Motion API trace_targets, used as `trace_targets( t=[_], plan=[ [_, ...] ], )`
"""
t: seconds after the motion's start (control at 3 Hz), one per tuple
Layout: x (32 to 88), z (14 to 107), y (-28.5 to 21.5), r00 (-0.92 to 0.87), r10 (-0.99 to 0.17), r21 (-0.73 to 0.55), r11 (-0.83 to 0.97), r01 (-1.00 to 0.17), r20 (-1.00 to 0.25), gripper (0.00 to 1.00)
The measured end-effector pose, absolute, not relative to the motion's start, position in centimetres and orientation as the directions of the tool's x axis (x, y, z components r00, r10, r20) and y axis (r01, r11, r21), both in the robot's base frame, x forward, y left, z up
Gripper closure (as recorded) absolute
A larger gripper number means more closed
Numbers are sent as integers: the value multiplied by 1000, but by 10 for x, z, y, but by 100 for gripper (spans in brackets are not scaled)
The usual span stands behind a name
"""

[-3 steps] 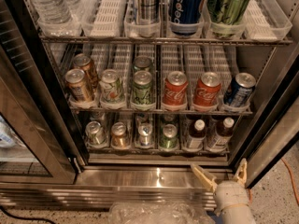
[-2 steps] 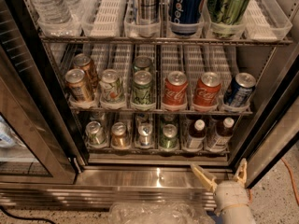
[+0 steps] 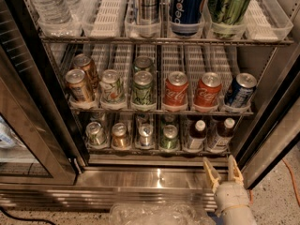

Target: Pick blue plastic bottle from bottom shelf of fridge

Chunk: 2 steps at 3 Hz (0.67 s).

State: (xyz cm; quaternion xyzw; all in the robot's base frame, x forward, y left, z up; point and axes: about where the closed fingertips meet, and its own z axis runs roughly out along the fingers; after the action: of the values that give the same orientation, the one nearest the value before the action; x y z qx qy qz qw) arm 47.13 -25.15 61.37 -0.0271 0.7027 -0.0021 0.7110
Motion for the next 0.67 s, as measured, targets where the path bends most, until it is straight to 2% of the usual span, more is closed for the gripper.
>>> trace_targets(
  t=[0.33,0.67],
  plan=[
    [471,614,-252,12,-41,-42,999,-35,-999,26],
    [475,611,-251,8,-42,-42,999,-25,-999,29]
  ],
)
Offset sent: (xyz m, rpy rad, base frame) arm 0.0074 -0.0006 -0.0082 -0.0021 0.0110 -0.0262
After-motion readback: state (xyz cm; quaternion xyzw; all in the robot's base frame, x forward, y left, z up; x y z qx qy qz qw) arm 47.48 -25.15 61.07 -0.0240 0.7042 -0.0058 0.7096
